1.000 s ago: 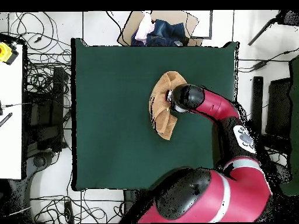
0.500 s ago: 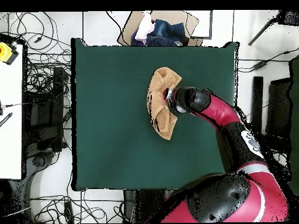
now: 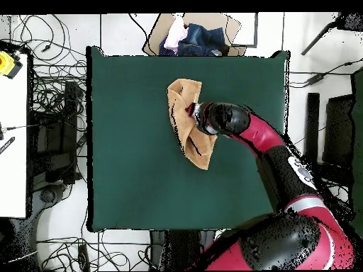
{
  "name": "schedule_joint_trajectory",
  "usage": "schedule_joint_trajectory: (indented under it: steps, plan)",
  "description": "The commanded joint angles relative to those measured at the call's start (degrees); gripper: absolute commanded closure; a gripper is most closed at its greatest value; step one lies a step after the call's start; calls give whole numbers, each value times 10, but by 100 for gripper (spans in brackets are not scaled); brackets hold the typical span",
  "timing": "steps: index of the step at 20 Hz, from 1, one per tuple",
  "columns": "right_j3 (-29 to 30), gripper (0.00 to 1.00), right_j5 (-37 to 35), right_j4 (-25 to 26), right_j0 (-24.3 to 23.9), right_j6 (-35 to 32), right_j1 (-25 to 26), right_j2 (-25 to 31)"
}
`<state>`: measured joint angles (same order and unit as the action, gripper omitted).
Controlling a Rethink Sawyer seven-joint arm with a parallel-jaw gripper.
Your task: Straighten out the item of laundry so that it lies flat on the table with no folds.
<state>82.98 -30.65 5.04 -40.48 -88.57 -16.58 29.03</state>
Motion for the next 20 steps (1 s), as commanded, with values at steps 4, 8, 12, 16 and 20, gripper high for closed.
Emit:
schedule_joint_trajectory:
  steps: [4,8,12,16,20]
  plan:
    - [97,0,96,26,-85,54,81,195]
    - [96,0,99,51,-100,67,101,218]
    - [89,0,97,70,-99,58,106,220]
    - [83,0,88,84,-97,44,103,218]
    - [71,0,70,100,-91,47,104,210]
